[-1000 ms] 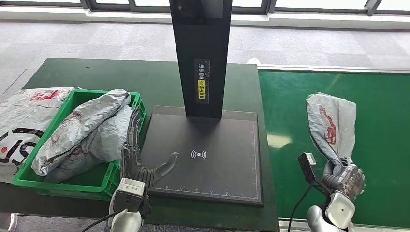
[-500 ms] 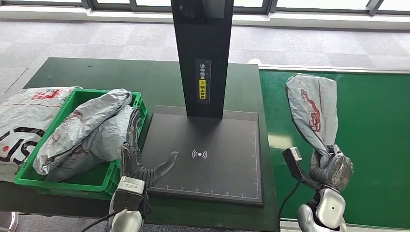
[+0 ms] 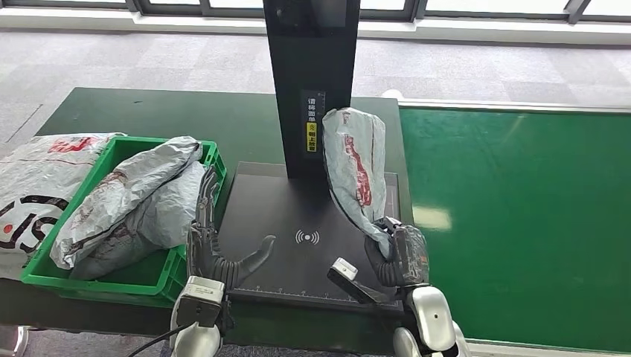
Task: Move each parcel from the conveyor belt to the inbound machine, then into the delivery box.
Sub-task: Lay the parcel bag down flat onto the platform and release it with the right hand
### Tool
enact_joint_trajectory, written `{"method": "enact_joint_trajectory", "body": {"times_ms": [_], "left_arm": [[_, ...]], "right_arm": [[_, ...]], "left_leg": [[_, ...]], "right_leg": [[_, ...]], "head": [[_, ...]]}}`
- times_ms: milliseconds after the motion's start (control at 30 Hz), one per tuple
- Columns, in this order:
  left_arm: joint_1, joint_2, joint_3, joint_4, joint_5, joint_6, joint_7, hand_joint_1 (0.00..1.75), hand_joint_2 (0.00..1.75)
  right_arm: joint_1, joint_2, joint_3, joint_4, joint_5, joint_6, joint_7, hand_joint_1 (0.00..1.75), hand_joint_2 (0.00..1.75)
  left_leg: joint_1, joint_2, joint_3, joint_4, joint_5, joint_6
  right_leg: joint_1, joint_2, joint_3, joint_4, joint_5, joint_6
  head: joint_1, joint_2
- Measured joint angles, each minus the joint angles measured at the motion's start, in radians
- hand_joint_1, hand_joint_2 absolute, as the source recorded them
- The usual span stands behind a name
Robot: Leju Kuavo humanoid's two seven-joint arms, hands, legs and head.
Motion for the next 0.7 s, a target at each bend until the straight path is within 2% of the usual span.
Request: {"method": "enact_joint_trajectory", "body": {"times_ms": [200,533,700], "left_arm": [[-0.005,0.000,0.000,0.012,0.002,0.000,-0.001,0.00,1.75],[-0.006,0.001,0.000,0.015,0.006,0.001,-0.001,0.00,1.75],[-0.019,0.002,0.000,0.023,0.006,0.004,0.000,0.00,1.75]], "right_arm": [[-0.004,0.020,0.049,0.015,-0.023,0.023,-0.029,1.75,1.75],[-0.007,0.020,0.060,0.041,-0.045,0.033,-0.046,1.75,1.75],[-0.017,0.020,0.072,0.069,-0.093,0.076,-0.083,1.75,1.75]], "left_leg": [[0.000,0.000,0.000,0.000,0.000,0.000],[0.000,0.000,-0.002,0.000,0.000,0.000],[0.000,0.000,-0.005,0.000,0.000,0.000]], "right_leg": [[0.000,0.000,0.000,0.000,0.000,0.000],[0.000,0.000,0.000,0.000,0.000,0.000],[0.000,0.000,0.001,0.000,0.000,0.000]], "head": [[0.000,0.000],[0.000,0.000],[0.000,0.000]]}}
